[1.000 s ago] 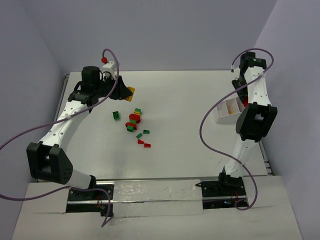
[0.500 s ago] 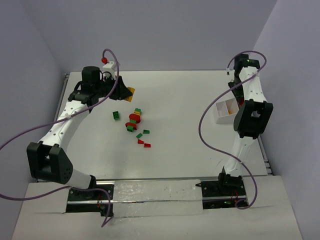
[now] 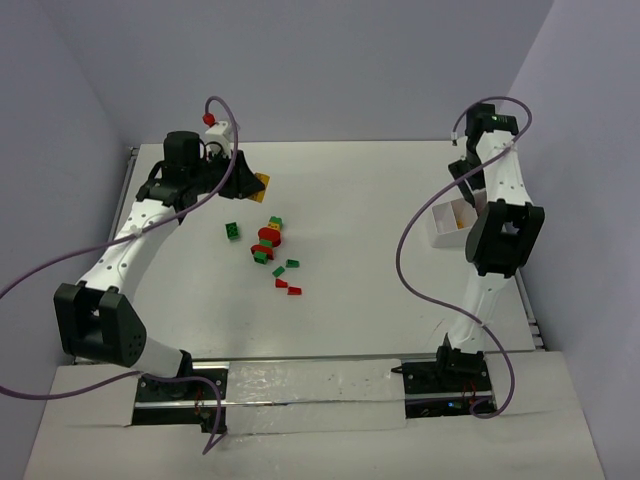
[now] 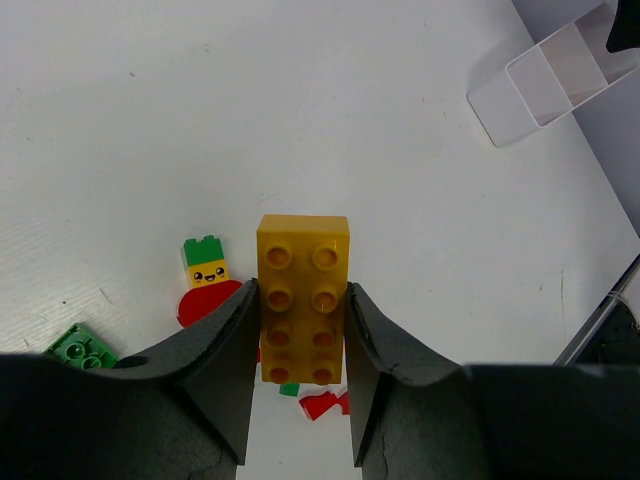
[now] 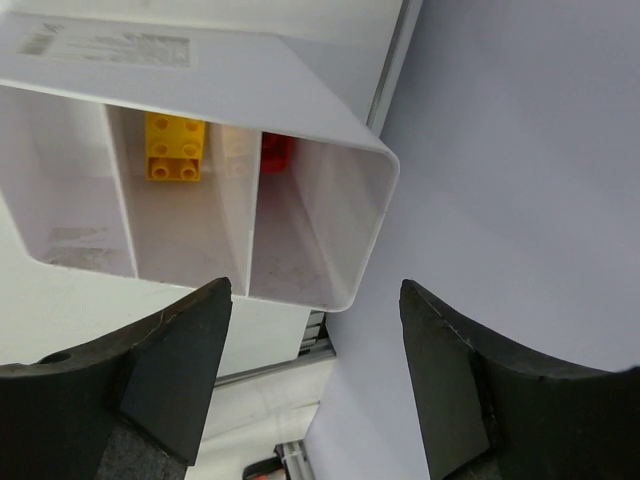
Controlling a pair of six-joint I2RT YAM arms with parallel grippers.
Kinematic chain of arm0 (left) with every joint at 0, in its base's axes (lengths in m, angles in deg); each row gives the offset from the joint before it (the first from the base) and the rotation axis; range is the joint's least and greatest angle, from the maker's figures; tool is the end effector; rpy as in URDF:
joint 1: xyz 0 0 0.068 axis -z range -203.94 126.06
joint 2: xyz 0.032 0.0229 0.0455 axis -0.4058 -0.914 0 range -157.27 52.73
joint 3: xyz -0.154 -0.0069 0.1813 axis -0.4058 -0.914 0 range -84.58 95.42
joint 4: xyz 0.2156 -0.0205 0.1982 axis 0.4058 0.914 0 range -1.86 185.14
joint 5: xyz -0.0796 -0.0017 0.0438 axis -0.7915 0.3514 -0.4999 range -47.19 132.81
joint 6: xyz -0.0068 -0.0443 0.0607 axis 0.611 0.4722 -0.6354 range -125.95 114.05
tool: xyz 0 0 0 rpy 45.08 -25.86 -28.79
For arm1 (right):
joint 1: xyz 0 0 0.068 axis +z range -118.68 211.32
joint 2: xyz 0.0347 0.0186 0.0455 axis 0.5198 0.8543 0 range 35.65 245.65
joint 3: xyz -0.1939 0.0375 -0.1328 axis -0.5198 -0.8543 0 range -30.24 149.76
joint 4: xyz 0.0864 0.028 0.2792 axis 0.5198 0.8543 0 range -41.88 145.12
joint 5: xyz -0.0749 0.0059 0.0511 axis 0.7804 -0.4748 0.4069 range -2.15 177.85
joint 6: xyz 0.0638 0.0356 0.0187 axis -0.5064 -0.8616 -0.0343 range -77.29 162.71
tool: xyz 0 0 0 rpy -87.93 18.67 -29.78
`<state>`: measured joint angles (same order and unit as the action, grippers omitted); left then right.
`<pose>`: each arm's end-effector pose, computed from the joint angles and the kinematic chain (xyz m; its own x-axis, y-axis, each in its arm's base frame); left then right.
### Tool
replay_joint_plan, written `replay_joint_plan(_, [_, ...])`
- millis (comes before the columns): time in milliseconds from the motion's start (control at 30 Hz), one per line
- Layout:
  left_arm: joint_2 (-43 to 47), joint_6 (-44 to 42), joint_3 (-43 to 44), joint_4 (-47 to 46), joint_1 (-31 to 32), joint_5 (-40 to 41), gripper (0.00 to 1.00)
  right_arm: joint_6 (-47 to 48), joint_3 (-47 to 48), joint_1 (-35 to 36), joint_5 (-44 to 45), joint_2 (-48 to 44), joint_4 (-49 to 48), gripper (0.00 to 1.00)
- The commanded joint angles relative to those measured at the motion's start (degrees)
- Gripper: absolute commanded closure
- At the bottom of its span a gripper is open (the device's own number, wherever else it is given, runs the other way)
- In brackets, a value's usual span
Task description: Sort the legos into containers by color
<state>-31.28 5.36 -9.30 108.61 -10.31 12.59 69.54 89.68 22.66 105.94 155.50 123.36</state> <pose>0.3750 -0.1239 0.2941 -0.5886 -0.0317 -0.8078 0.5254 0.7445 -0.4120 0.4387 -0.0867 0.2415 -0.9529 -0.2889 -0.0928 -0.2336 0.8936 -0.3833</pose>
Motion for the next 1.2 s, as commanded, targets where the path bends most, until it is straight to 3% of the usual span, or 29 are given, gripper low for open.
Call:
replay_joint_plan(0, [0.3, 0.2, 2.4, -1.0, 0.1, -1.6, 1.0, -0.6, 6.6, 2.5, -4.1, -3.1, 2.9, 0.25])
replay_joint_plan(133, [2.2, 3.8, -0.5, -5.1, -0.3, -10.9, 1.0, -2.8, 11.9, 6.4, -22.5, -7.8, 4.7, 0.26])
replay_joint_plan(267, [2.8, 16.0, -5.9, -15.7, -0.6, -22.9, 1.0, -1.9, 13.6, 13.7, -37.5, -10.2, 7.5, 0.23])
replay_joint_plan(367, [2.8, 25.6, -9.7, -25.4, -0.6, -27.7, 1.0, -2.0, 16.1, 18.5, -41.4, -10.2, 7.6, 0.22])
replay_joint_plan(467, [3.1, 42.0, -16.2, -43.9, -0.7, -32.5, 1.0, -1.2, 17.8, 22.5, -45.8, -9.8, 7.6, 0.2])
replay_joint_plan(600, [3.5, 59.4, -22.5, -60.6, -1.3, -33.7, 1.0, 1.1, 19.4, 23.8, -53.1, -9.0, 7.4, 0.16])
replay_joint_plan(667, [2.5, 68.0, -24.8, -70.0, -2.1, -33.7, 1.0, 2.4, 15.6, 23.9, -57.6, -11.1, 3.2, 0.09])
replay_joint_plan(767, [1.1, 76.7, -27.1, -82.4, -3.2, -32.6, 1.0, -0.1, 4.0, 24.3, -63.2, -20.6, -13.5, 0.0])
replay_joint_plan(800, [0.2, 81.6, -28.4, -85.5, -3.9, -32.0, 1.0, -2.2, -6.7, 25.2, -64.4, -24.8, -21.0, 0.0])
replay_joint_plan(833, [-0.1, 84.1, -28.8, -86.7, -4.3, -31.4, 1.0, -2.6, -14.0, 26.1, -64.9, -29.3, -28.4, 0.0])
replay_joint_plan(900, [-0.6, 85.7, -28.8, -86.3, -4.8, -31.0, 1.0, -1.5, -19.3, 28.8, -65.0, -33.0, -34.0, 0.0])
replay_joint_plan(1067, [-0.5, 86.3, -27.5, -82.1, -4.2, -30.3, 1.0, -3.1, -18.7, 32.2, -69.8, -32.2, -35.8, 0.0])
replay_joint_plan(1167, [0.5, 71.0, -20.9, -55.3, -2.6, -30.5, 1.0, -3.0, -14.9, 35.5, -67.4, -30.3, -34.8, 0.0])
